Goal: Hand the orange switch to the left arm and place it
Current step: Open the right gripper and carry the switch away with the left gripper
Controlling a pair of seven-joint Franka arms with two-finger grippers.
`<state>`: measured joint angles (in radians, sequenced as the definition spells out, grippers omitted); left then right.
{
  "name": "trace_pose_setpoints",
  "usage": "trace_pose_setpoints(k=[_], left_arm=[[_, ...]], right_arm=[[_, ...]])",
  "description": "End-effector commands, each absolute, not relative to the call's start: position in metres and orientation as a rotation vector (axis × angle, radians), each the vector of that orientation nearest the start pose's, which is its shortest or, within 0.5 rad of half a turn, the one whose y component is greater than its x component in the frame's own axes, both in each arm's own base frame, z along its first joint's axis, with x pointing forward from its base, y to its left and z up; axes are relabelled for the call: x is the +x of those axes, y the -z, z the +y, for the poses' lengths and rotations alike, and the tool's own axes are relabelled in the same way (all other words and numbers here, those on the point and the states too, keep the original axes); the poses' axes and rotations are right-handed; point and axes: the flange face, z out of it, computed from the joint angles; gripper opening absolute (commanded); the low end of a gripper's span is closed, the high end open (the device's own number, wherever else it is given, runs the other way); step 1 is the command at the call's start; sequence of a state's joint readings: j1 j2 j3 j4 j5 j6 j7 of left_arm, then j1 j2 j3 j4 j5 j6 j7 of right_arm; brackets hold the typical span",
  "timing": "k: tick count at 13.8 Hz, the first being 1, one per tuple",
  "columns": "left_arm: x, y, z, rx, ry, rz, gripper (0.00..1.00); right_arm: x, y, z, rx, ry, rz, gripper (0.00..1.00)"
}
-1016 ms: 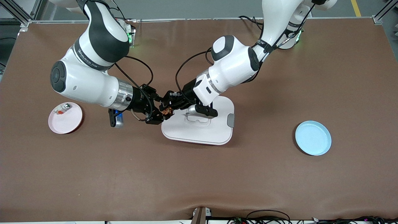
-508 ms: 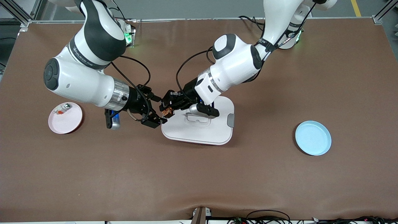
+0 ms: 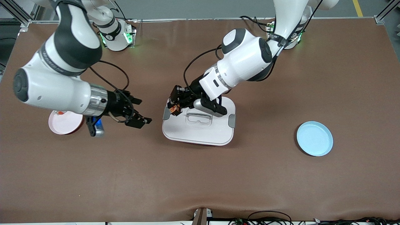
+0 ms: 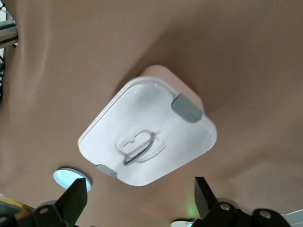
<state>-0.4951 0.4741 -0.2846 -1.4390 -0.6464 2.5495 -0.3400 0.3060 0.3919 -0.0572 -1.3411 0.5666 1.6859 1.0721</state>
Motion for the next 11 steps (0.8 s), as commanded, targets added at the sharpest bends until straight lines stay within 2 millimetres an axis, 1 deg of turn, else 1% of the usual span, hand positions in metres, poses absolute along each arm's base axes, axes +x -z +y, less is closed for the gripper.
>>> trace_pose_setpoints(k=[1,2,3,5,7,8,9,10,11], left_arm=[[0.554,-0.516,-0.458,2.359,-0.229,-0.015,0.06],[0.555,-0.522,-0.450,2.386,-0.222,-0.039,0.06],[0.553,-0.530,-0.443,2.420,-0.213,-0.072,0.06],[0.553,-0.548,-0.420,2.498,-0.226,-0.129,0.07],[0.548,-0.564,-0.397,2.595,-0.206,-0.191,0.07],[0.545,-0.566,-0.388,2.659,-0.188,-0.229,0.07],[0.537,-0.568,-0.384,2.718,-0.152,-0.269,0.07],[0.534,-0.567,-0.378,2.771,-0.130,-0.295,0.07],[0.534,-0.571,-0.369,2.811,-0.134,-0.301,0.07]], right_arm=[[0.641,-0.518,0.193,-2.590,-0.456,0.969,1.00],[0.638,-0.516,0.184,-2.657,-0.461,0.870,1.00],[0.638,-0.516,0.170,-2.705,-0.463,0.786,1.00],[0.638,-0.521,0.143,-2.776,-0.466,0.667,1.00],[0.638,-0.524,0.115,-2.836,-0.455,0.498,1.00],[0.639,-0.522,0.103,-2.866,-0.450,0.411,1.00],[0.639,-0.522,0.090,-2.903,-0.441,0.335,1.00],[0.639,-0.521,0.079,-2.938,-0.435,0.263,1.00],[0.639,-0.522,0.071,-2.968,-0.432,0.183,1.00]])
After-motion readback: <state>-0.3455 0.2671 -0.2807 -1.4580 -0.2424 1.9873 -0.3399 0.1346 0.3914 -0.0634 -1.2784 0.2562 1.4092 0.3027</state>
